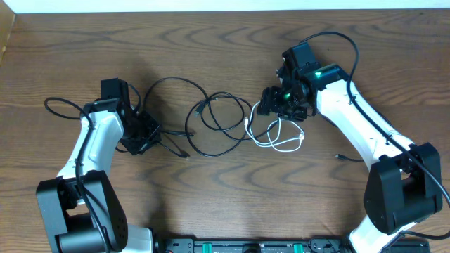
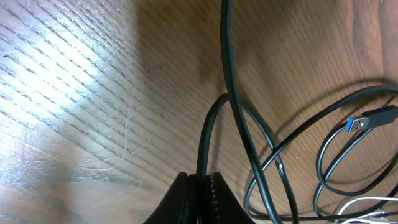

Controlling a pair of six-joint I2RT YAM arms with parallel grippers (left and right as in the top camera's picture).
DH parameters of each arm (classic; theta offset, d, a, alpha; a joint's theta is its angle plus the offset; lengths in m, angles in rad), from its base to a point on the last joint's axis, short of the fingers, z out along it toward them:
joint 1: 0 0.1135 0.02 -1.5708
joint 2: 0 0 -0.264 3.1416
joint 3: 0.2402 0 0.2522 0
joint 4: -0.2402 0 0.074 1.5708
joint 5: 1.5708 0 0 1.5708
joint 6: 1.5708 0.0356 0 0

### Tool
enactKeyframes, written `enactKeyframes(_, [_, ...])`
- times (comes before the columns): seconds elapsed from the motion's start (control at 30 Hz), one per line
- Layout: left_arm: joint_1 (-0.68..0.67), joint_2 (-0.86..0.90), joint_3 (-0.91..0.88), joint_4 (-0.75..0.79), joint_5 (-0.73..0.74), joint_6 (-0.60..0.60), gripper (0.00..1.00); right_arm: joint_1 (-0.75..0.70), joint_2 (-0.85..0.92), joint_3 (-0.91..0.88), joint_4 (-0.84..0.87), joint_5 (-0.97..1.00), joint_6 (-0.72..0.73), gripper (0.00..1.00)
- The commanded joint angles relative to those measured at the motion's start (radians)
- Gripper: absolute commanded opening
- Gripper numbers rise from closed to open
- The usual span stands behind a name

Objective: Untangle cables
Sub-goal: 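Pull the white cable far up-right with the right gripper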

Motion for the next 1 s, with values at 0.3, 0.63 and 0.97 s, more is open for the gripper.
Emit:
enactKeyframes(0.3, [-0.002, 0.013, -0.010, 0.002, -0.018, 0.008, 0.08, 0.003, -0.002, 0.005, -0.060, 0.090, -0.135, 0.73])
enactKeyframes(0.63, [-0.002, 0.013, -0.010, 0.008, -0.018, 0.008, 0.08, 0.056, 0.039, -0.010, 0.069, 0.094, -0.336, 0.72])
enactKeyframes(0.97, [-0.002, 0.013, -0.010, 0.008, -0.018, 0.009, 0.08, 0.061, 0.140, -0.010, 0.191, 0.203, -0.377, 0.40])
